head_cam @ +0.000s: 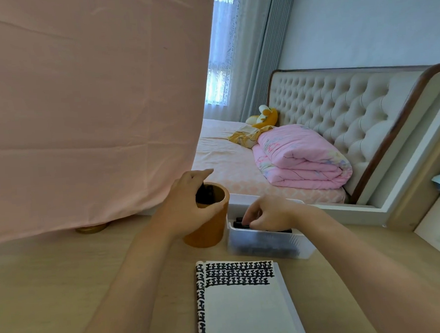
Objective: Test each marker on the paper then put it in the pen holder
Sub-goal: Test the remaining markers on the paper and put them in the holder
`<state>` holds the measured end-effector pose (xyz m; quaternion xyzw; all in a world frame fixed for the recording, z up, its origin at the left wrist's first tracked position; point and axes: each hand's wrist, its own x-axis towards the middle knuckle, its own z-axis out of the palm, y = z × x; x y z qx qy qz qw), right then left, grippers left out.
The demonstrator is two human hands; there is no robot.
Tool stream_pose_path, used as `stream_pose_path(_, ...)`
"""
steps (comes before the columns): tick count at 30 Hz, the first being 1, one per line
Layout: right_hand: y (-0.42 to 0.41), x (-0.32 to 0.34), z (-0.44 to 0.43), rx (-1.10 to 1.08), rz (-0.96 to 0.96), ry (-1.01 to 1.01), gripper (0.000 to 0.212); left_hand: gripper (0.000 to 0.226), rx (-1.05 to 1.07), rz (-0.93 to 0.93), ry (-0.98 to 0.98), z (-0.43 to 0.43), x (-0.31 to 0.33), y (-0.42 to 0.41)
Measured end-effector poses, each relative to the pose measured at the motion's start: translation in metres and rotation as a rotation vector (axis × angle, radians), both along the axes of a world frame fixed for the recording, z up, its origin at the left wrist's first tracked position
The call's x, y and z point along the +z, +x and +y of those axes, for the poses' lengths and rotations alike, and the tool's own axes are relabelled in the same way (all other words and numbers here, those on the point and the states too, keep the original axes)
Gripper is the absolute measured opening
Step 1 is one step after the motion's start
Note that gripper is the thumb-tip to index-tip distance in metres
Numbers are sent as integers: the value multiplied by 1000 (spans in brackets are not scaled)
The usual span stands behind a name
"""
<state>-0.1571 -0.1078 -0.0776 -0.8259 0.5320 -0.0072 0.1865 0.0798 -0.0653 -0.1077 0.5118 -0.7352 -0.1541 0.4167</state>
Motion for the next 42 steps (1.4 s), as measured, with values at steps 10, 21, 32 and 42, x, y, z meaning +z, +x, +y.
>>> stream_pose_path(10, 0, -12, -13, 16, 164, -77, 16, 89, 72, -62, -10, -1, -3, -6)
stream_pose_path(21, -13, 10, 11, -56, 47, -246, 22, 80, 172, -182, -163, 9, 13, -17)
stream_pose_path(32, -39, 4, 96, -16, -355, -307, 40, 28, -69, -368, -362, 46, 17, -70)
stream_pose_path(42, -39, -25, 134, -250, -1078, -145, 18, 16, -14, -325, -201, 91, 6, -66)
